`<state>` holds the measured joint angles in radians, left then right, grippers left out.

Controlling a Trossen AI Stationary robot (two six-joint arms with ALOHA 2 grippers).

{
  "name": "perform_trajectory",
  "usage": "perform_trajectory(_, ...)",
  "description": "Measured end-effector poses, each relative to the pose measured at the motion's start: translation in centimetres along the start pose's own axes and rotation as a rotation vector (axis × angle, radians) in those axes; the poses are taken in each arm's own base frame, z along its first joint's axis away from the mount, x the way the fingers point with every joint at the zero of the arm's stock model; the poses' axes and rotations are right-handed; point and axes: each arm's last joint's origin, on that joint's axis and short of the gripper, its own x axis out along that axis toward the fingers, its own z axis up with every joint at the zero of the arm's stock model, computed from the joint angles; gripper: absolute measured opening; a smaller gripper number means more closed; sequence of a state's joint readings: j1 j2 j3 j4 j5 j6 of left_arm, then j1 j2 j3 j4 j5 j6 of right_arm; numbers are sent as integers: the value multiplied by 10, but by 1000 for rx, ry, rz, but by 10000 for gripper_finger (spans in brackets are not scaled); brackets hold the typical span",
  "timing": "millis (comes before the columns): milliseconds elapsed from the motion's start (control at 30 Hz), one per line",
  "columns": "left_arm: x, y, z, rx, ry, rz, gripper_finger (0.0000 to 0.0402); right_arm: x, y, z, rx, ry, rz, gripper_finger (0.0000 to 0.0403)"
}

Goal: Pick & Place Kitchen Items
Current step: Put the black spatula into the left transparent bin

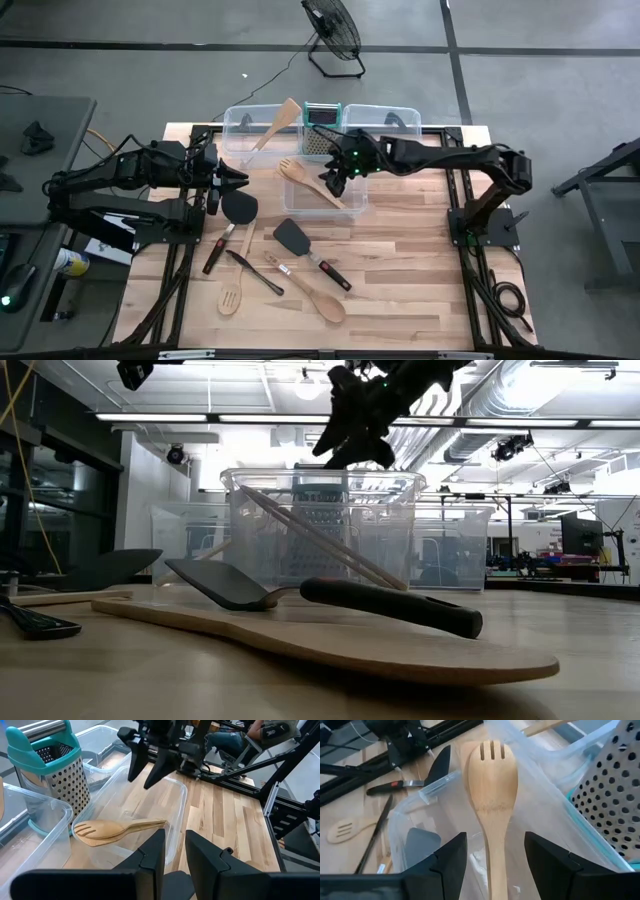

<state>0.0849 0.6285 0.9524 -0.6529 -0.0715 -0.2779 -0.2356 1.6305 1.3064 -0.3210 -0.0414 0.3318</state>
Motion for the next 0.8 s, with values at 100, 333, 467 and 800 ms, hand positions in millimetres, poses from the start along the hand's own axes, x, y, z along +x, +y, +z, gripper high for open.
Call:
perform_trajectory(100, 0, 0, 0, 0, 0, 0, 74, -10, 1, 3, 14, -15, 3, 190)
perform_trajectory(333, 0, 0, 0, 0, 4, -13, 74, -36, 4, 5, 32, -9, 1, 190)
perform_trajectory(467, 0, -1, -1, -8, 17, -25, 74, -55, 7, 3, 37, 13, 11, 190)
perform_trajectory(800, 0, 1, -10, -16, 121, -42, 74, -95, 35, -14, 76, 74, 6, 190)
